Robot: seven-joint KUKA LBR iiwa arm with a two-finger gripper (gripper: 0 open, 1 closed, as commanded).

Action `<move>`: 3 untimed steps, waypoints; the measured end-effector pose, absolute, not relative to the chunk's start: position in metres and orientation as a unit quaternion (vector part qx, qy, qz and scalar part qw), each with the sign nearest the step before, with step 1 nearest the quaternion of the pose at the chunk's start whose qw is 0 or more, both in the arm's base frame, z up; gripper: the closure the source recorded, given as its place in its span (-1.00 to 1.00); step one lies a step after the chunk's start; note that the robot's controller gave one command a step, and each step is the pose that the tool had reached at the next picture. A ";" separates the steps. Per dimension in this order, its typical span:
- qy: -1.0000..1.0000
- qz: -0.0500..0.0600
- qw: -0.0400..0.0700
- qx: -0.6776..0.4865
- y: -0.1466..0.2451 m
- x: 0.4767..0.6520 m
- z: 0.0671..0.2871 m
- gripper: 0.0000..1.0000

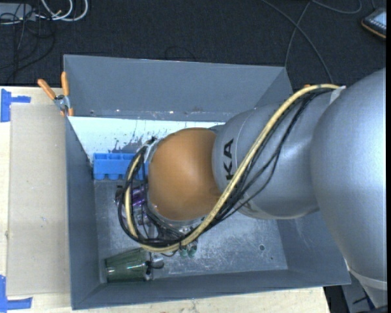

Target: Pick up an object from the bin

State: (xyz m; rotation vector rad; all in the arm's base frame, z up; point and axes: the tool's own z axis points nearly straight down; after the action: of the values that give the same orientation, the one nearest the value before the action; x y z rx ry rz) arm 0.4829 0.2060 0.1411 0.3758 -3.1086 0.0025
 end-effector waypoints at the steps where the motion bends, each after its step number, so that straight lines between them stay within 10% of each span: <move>1: -0.986 0.000 0.004 0.169 0.209 0.474 0.128 -1.00; 2: -0.975 0.000 0.005 0.223 0.217 0.471 0.130 -1.00; 3: -0.963 -0.001 -0.006 0.269 0.203 0.479 0.071 -1.00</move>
Offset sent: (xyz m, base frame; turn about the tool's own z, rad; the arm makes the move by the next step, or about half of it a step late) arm -0.0125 0.0115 -0.0098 -0.2170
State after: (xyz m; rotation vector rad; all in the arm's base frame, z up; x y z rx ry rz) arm 0.4788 0.2027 0.0714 0.8470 -3.0382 -0.0020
